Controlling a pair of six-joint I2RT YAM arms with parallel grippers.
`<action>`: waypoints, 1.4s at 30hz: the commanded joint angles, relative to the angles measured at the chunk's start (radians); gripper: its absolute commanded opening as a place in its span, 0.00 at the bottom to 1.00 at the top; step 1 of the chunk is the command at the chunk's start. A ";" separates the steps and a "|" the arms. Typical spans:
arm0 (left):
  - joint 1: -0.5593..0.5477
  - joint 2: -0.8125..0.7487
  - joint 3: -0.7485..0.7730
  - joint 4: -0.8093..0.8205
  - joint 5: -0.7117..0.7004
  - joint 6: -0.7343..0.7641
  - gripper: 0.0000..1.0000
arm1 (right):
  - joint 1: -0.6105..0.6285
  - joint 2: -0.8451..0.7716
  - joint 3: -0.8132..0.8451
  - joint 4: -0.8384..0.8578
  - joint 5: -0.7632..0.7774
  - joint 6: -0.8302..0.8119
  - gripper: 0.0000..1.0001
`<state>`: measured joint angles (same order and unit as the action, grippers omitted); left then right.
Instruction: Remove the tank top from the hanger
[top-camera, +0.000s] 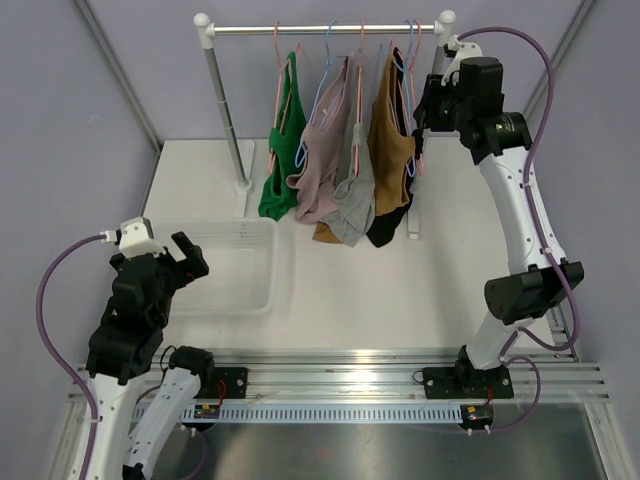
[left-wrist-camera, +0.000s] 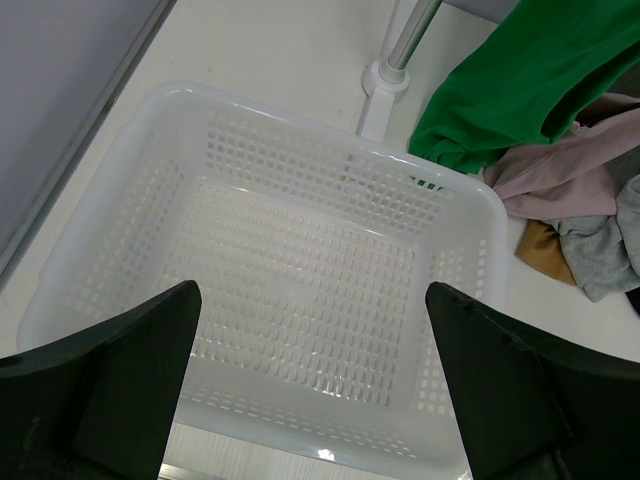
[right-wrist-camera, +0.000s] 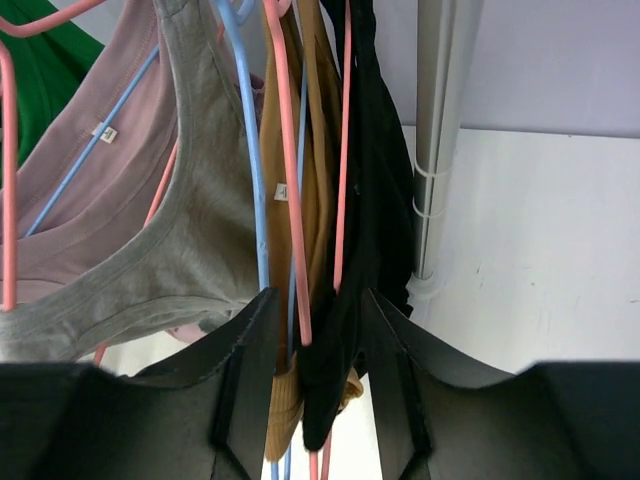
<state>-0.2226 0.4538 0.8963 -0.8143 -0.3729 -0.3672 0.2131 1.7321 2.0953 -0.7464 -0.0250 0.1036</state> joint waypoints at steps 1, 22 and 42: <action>-0.004 0.013 0.000 0.047 0.011 -0.006 0.99 | -0.006 0.056 0.089 0.001 -0.004 -0.048 0.45; -0.006 0.023 -0.003 0.052 0.022 -0.003 0.99 | -0.004 0.164 0.246 -0.042 -0.032 -0.096 0.00; -0.008 0.100 0.101 0.078 0.276 0.033 0.99 | -0.006 -0.196 0.010 -0.053 0.004 -0.012 0.00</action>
<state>-0.2237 0.5323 0.9218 -0.8124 -0.2382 -0.3588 0.2131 1.6760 2.1765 -0.8818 -0.0265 0.0593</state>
